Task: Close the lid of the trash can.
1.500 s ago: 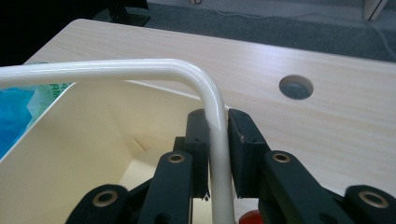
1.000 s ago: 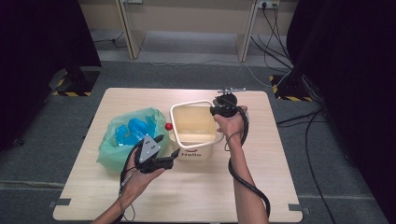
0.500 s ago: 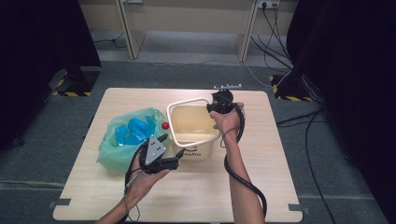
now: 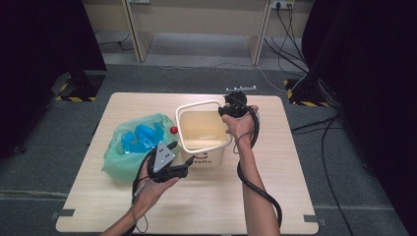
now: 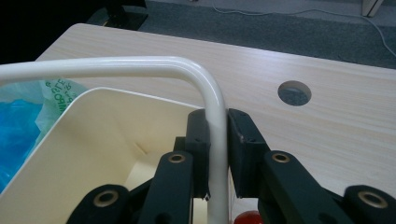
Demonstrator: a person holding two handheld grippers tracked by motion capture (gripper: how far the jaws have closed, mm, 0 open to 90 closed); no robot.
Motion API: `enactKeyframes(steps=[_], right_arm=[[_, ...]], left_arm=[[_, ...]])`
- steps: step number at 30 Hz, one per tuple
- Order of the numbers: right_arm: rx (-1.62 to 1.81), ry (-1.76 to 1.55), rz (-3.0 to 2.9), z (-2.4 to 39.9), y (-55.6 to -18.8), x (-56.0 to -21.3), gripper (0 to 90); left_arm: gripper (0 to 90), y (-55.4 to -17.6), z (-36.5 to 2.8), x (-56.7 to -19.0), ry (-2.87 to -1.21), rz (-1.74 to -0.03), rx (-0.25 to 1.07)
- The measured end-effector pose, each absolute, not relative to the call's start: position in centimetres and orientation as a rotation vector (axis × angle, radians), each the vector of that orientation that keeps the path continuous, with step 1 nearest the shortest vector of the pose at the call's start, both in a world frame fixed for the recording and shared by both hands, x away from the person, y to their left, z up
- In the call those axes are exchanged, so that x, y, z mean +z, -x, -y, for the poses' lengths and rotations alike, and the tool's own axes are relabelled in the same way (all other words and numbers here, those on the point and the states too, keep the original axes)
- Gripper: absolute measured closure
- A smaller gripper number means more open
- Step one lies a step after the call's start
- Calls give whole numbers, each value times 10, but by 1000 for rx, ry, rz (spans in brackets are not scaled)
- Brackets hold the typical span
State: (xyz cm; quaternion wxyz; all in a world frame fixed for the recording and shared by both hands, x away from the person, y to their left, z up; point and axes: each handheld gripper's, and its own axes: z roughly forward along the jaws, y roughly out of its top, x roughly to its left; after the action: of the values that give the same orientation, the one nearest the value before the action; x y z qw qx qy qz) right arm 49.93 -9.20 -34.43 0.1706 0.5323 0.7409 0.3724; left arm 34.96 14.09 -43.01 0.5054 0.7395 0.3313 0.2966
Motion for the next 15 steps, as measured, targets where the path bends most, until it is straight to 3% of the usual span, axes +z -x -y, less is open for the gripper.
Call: enactKeyframes(steps=[15], right_arm=[[1067, -1609, -2107, 85, -510, -353, 793]], left_arm=[[283, -361, -149, -433, -1748, -852, 684]])
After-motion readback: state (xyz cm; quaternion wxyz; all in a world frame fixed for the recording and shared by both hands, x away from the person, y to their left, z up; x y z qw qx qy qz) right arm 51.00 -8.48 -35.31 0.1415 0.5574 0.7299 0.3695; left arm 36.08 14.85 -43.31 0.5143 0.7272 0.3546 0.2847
